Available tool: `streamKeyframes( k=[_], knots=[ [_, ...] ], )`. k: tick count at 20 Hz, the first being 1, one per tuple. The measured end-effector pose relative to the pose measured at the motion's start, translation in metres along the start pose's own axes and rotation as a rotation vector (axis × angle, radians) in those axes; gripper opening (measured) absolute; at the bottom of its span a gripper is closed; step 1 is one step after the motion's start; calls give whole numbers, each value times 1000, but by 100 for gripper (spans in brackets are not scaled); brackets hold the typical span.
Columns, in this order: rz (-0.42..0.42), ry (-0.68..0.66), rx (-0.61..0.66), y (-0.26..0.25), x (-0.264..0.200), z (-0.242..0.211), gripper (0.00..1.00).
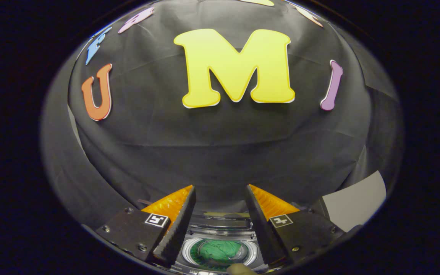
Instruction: Put the clothes into the washing machine and then close the washing machine lid.
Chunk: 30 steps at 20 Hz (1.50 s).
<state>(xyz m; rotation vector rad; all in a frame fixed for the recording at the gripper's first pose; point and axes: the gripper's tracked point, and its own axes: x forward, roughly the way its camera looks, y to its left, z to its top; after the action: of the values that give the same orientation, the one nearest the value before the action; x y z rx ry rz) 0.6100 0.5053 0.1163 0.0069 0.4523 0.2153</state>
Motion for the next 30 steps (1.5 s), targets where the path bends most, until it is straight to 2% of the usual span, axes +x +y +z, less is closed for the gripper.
streamKeyframes(
  k=[4,13,19,30],
  knots=[
    [-29,27,-6,0,23,-5,82],
    [-87,139,-20,-1,65,-54,82],
    [-93,106,10,-3,64,-56,85],
    [-91,19,-11,-2,44,-64,85]
  ],
)
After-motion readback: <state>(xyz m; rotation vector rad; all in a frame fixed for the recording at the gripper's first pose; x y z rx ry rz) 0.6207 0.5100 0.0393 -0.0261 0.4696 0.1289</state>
